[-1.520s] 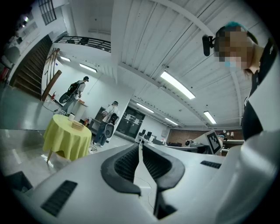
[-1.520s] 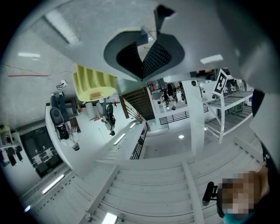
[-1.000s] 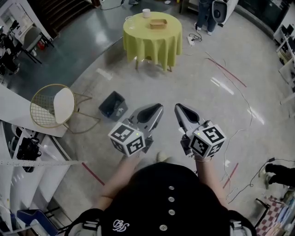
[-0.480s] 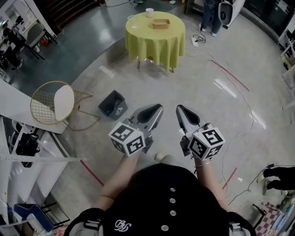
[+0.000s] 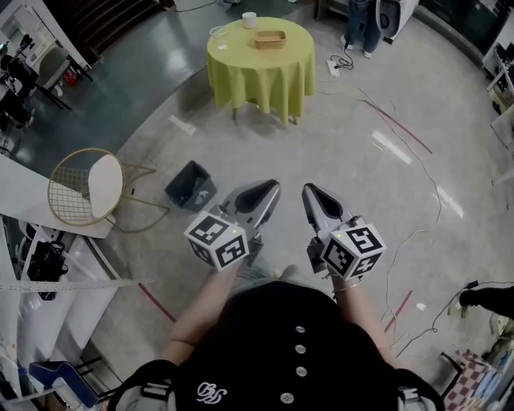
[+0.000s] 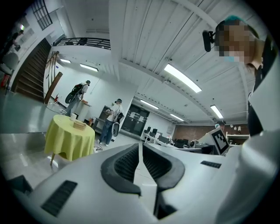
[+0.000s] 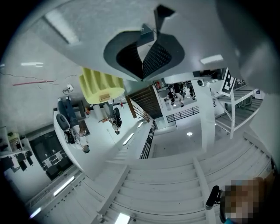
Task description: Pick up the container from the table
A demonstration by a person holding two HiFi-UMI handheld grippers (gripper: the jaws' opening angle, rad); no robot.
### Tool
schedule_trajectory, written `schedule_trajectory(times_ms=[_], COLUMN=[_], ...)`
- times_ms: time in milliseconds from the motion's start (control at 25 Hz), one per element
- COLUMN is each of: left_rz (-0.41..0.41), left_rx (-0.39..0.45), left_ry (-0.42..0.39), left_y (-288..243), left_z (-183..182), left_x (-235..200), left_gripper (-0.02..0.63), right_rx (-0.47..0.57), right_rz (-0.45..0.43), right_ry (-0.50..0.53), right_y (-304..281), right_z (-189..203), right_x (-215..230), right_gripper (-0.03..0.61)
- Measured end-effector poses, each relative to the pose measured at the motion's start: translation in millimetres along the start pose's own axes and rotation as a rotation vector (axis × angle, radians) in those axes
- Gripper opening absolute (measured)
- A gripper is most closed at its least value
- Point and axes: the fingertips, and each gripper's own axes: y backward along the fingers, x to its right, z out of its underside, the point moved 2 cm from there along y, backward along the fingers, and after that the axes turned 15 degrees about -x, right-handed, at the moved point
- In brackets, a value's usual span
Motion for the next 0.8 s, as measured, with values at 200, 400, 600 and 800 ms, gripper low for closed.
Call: schedule_trajectory(times_ms=[200,400,600,800], left_rz=[0.006,0.012,0.016,0.034], left_rx=[-0.003,-0.028,-0.056,-0.074], left_ry=[-0.02,-0.013,0.003,0.001], left_y=[-22,-45,-65,-84], left_z=[-13,-26,-49,-76], left_x=[-22,-63,-119,-174], left_gripper=[0.035,0.035,0.035,0.035], right_rx=[-0.01,-0.007,-0.015,-0.031], right_rz=[0.014,0.017,0.025,0.041], right_ry=[-0.006,0.002,-0.014,-0.044], right_y=[-22,-64,-117,-172], right_z=[-12,-35,-62,-84], right_x=[24,41,65,84], right_gripper=[0.004,0.003,0.005,0.005])
